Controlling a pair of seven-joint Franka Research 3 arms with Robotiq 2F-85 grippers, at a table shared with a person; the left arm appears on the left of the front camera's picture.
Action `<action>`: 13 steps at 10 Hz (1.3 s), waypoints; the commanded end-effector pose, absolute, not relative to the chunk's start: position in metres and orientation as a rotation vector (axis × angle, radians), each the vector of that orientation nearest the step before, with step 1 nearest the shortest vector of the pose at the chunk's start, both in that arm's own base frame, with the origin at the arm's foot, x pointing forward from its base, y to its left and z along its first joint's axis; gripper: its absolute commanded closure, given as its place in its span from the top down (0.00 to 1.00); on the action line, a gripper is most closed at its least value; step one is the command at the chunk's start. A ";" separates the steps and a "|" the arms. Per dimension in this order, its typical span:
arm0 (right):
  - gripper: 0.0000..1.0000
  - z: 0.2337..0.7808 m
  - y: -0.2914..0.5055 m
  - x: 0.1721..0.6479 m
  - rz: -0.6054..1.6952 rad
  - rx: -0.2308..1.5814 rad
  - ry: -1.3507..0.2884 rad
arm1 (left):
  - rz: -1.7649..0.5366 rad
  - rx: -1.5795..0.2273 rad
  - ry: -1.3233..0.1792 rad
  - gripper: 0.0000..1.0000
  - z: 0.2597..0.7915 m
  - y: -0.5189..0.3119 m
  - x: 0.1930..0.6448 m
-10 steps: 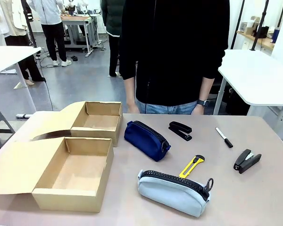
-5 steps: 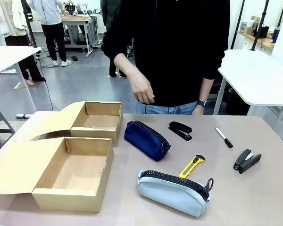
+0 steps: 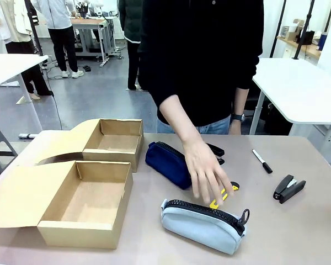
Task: Place items inside the box.
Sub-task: Pick up a Pencil pouch or Stapler and place it inside the Mailer Box closest to the robot.
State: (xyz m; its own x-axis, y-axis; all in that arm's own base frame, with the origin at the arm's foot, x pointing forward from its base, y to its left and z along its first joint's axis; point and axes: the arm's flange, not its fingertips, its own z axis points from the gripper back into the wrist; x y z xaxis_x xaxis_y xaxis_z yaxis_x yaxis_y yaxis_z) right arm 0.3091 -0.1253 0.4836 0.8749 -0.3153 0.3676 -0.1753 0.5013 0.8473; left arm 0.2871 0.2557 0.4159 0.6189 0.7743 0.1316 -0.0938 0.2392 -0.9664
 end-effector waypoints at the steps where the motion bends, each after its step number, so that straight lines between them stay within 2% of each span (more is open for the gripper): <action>1: 1.00 0.457 -0.199 0.223 -0.254 1.121 -0.708 | 0.652 -1.201 -0.709 1.00 0.417 0.257 0.286; 3: 1.00 0.436 -0.262 0.161 -0.465 1.161 -0.835 | 0.652 -1.201 -0.709 1.00 0.417 0.257 0.286; 4: 1.00 0.430 -0.275 0.150 -0.535 1.159 -0.876 | 0.652 -1.201 -0.709 1.00 0.417 0.257 0.286; 7: 1.00 0.434 -0.265 0.166 -0.509 1.148 -0.851 | 0.652 -1.201 -0.709 1.00 0.417 0.257 0.286; 9: 1.00 0.452 -0.212 0.197 -0.336 1.106 -0.777 | 0.652 -1.201 -0.709 1.00 0.417 0.257 0.286; 11: 1.00 0.470 -0.098 0.242 -0.031 0.987 -0.641 | 0.652 -1.201 -0.709 1.00 0.417 0.257 0.286; 13: 1.00 0.449 0.026 0.263 0.246 0.925 -0.508 | 0.652 -1.201 -0.709 1.00 0.417 0.257 0.286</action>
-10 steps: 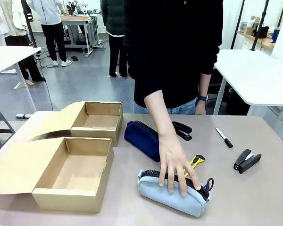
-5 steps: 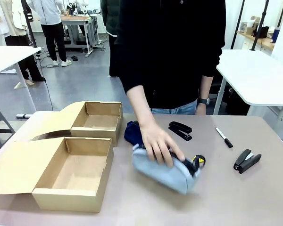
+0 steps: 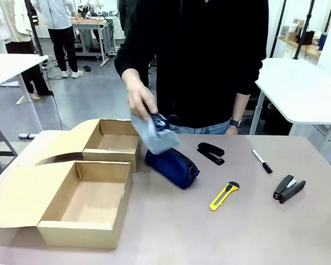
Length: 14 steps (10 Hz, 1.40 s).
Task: Place items inside the box.
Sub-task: Pick up a Pencil pouch or Stapler and place it inside the Mailer Box closest to the robot.
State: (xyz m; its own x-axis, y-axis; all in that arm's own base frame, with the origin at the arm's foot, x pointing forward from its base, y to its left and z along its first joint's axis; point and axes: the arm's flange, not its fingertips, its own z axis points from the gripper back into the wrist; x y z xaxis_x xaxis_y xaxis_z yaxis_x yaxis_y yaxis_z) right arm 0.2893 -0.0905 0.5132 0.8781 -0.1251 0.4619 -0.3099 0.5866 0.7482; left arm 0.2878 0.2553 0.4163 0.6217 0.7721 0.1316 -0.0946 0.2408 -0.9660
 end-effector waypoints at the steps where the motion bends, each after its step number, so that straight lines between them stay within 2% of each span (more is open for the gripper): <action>1: 1.00 0.413 0.091 0.256 0.341 0.884 -0.449 | 0.652 -1.201 -0.709 1.00 0.417 0.257 0.286; 3: 1.00 0.372 0.130 0.245 0.410 0.778 -0.396 | 0.652 -1.201 -0.709 1.00 0.417 0.257 0.286; 4: 1.00 0.379 0.118 0.249 0.372 0.810 -0.405 | 0.652 -1.201 -0.709 1.00 0.417 0.257 0.286; 5: 1.00 0.485 0.067 0.329 0.388 0.838 -0.323 | 0.652 -1.201 -0.709 1.00 0.417 0.257 0.286; 7: 1.00 0.485 0.067 0.329 0.388 0.838 -0.323 | 0.652 -1.201 -0.709 1.00 0.417 0.257 0.286; 8: 1.00 0.471 0.100 0.337 0.398 0.812 -0.318 | 0.652 -1.201 -0.709 1.00 0.417 0.257 0.286; 9: 1.00 0.470 0.109 0.337 0.344 0.712 -0.244 | 0.652 -1.201 -0.709 1.00 0.417 0.257 0.286; 11: 1.00 0.474 0.199 0.377 0.412 0.428 -0.321 | 0.652 -1.201 -0.709 1.00 0.417 0.257 0.286; 14: 1.00 0.446 0.304 0.436 0.500 0.132 -0.287 | 0.652 -1.201 -0.709 1.00 0.417 0.257 0.286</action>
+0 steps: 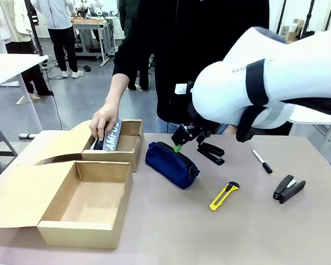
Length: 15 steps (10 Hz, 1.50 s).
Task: Place items inside the box.
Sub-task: Pick up a Pencil pouch or Stapler and place it inside the Mailer Box closest to the robot.
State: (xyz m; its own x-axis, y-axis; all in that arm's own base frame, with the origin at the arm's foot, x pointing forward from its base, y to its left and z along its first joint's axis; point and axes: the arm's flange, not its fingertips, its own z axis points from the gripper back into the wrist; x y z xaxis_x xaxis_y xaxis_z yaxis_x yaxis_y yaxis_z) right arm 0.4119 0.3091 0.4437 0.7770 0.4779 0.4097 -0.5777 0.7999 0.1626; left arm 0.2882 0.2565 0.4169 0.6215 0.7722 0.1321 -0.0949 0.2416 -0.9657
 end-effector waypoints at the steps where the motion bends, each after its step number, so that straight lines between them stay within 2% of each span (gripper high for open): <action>1: 1.00 0.431 0.329 0.452 0.545 0.056 -0.245 | 0.652 -1.201 -0.709 1.00 0.417 0.257 0.286; 2: 1.00 0.387 0.363 0.488 0.602 0.047 -0.171 | 0.652 -1.201 -0.709 1.00 0.417 0.257 0.286; 6: 1.00 0.360 0.382 0.497 0.645 0.042 -0.083 | 0.652 -1.201 -0.709 1.00 0.417 0.257 0.286; 14: 1.00 0.342 0.396 0.495 0.642 0.054 -0.135 | 0.652 -1.201 -0.709 1.00 0.417 0.257 0.286; 15: 0.65 0.343 0.394 0.491 0.677 0.050 -0.114 | 0.652 -1.201 -0.709 1.00 0.417 0.257 0.286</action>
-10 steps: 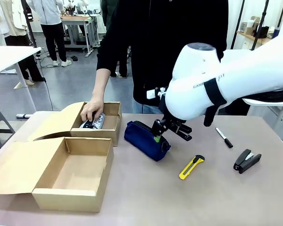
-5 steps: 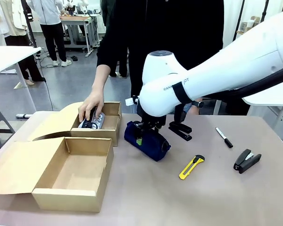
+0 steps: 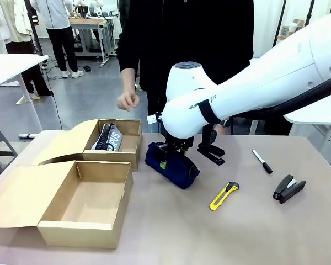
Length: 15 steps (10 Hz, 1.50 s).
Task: Place items inside the box.
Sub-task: Pick up a Pencil pouch or Stapler and place it inside the Mailer Box closest to the robot.
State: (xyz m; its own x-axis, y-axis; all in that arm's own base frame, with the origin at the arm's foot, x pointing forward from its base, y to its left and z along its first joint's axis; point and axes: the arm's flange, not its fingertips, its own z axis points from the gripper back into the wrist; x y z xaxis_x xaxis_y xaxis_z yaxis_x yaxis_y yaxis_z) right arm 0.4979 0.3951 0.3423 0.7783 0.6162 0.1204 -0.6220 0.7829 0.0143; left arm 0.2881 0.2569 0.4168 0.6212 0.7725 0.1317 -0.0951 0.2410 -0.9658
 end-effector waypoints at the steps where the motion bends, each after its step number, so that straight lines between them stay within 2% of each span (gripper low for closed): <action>1: 0.41 0.343 0.393 0.491 0.676 0.050 -0.124 | 0.652 -1.201 -0.709 1.00 0.417 0.257 0.286; 2: 0.05 0.343 0.392 0.492 0.670 0.050 -0.125 | 0.652 -1.201 -0.709 1.00 0.417 0.257 0.286; 3: 0.00 0.343 0.392 0.492 0.666 0.056 -0.126 | 0.652 -1.201 -0.709 1.00 0.417 0.257 0.286; 5: 0.00 0.343 0.390 0.491 0.660 0.046 -0.128 | 0.652 -1.201 -0.709 1.00 0.417 0.257 0.286; 6: 0.04 0.343 0.391 0.491 0.658 0.049 -0.130 | 0.652 -1.201 -0.709 1.00 0.417 0.257 0.286; 7: 0.00 0.342 0.391 0.491 0.654 0.055 -0.130 | 0.652 -1.201 -0.709 1.00 0.417 0.257 0.286; 12: 0.00 0.368 0.384 0.476 0.633 0.031 -0.124 | 0.652 -1.201 -0.709 1.00 0.417 0.257 0.286; 14: 0.00 0.420 0.364 0.429 0.553 -0.038 -0.021 | 0.652 -1.201 -0.709 1.00 0.417 0.257 0.286; 15: 0.00 0.465 0.340 0.376 0.533 0.020 0.059 | 0.652 -1.201 -0.709 1.00 0.417 0.257 0.286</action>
